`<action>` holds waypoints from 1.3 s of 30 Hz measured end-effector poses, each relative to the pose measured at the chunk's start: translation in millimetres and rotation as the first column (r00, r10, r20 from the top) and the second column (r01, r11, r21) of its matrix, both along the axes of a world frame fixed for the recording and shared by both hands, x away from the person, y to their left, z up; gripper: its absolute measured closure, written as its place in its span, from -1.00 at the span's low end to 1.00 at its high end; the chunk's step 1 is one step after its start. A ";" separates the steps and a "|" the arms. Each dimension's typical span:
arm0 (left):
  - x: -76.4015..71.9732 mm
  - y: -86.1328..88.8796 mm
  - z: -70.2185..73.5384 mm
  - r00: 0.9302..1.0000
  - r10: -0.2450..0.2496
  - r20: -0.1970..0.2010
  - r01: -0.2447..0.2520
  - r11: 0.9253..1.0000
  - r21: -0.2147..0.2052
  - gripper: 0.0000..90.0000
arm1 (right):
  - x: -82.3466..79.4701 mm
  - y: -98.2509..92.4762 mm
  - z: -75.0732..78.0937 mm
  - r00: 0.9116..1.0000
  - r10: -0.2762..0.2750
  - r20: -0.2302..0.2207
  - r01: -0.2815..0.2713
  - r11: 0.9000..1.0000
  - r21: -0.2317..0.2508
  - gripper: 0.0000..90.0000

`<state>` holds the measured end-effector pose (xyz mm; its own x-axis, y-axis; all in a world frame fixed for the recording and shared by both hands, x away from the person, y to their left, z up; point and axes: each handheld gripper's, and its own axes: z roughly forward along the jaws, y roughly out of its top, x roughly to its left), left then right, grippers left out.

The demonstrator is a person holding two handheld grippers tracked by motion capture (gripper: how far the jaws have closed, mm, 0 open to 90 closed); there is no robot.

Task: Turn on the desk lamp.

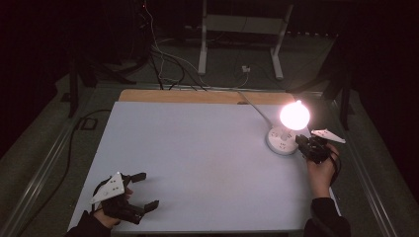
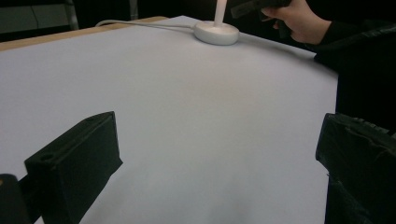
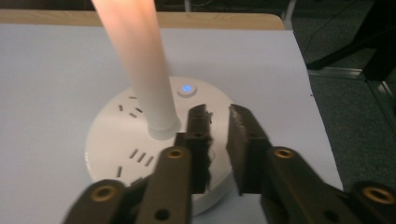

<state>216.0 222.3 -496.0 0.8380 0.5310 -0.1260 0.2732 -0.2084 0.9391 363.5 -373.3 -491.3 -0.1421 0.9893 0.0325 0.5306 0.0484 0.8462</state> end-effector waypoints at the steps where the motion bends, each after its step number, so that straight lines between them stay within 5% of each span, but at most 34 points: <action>1: -0.1 0.2 0.1 1.000 0.002 0.000 -0.002 1.000 -0.001 -0.99 | 0.0 0.0 0.0 1.000 0.000 0.000 0.000 1.000 0.000 0.62; 5: -0.1 0.7 0.3 1.000 0.001 0.001 -0.001 1.000 -0.002 -0.99 | -5.6 2.9 4.3 0.998 0.047 0.030 -0.047 0.999 0.003 0.12; 13: -0.2 1.0 0.7 1.000 -0.005 0.002 0.005 1.000 -0.011 -0.99 | -13.5 8.5 12.2 0.996 0.083 -0.012 -0.082 0.996 0.045 -0.38; 18: 0.0 0.8 1.1 1.000 -0.004 0.003 0.004 1.000 -0.011 -0.99 | -20.0 13.9 17.2 0.994 0.111 0.004 -0.111 0.992 0.061 -0.69; 21: -0.1 0.9 0.9 1.000 -0.006 0.003 0.006 1.000 -0.005 -0.99 | -25.1 16.5 19.5 0.984 0.177 0.010 -0.178 0.982 0.066 -1.00; 28: -0.6 1.2 1.3 1.000 -0.005 0.006 0.005 1.000 -0.008 -0.99 | -33.9 22.4 22.9 0.972 0.235 -0.015 -0.233 0.970 0.067 -1.00; 32: -0.6 1.2 1.1 1.000 -0.005 0.006 0.005 1.000 -0.005 -0.99 | -43.0 28.9 25.2 0.967 0.254 0.028 -0.255 0.965 0.057 -1.00; 39: -0.3 1.1 1.2 1.000 -0.005 0.005 0.005 1.000 -0.008 -0.99 | -57.6 42.8 24.3 0.945 0.327 0.016 -0.327 0.942 0.072 -1.00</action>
